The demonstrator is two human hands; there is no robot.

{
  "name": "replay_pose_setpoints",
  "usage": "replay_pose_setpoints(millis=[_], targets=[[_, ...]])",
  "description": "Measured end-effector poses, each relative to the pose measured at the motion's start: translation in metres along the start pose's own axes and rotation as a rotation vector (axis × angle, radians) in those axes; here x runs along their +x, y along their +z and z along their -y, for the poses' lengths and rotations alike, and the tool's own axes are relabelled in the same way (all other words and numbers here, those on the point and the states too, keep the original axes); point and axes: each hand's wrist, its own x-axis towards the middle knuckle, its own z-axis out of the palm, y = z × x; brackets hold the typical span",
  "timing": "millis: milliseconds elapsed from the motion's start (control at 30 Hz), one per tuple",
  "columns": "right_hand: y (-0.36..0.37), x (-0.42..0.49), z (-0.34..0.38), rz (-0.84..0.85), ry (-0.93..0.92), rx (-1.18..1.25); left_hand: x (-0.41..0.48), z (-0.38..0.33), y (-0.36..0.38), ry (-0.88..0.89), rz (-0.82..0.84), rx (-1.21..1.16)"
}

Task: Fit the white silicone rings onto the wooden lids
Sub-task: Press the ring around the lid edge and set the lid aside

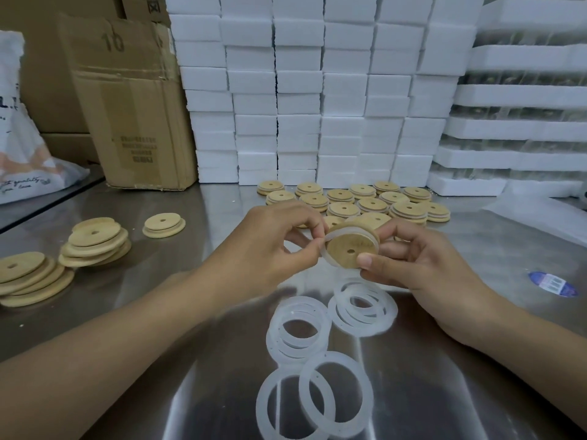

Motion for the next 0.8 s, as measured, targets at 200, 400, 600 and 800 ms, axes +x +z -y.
replay_pose_setpoints(millis=[200, 400, 600, 800], targets=[[-0.002, -0.001, 0.000, 0.002, 0.023, -0.009, -0.002, -0.001, 0.000, 0.029, 0.026, 0.172], [0.004, -0.002, 0.002, 0.002, 0.002, -0.078, -0.009, 0.001, 0.010, -0.027, -0.114, 0.045], [0.010, -0.004, 0.005, 0.053, 0.018, -0.008, -0.008, -0.006, 0.017, 0.017, -0.335, 0.005], [0.008, -0.007, 0.005, 0.003, 0.017, -0.013, -0.010, -0.005, 0.013, -0.053, -0.191, -0.017]])
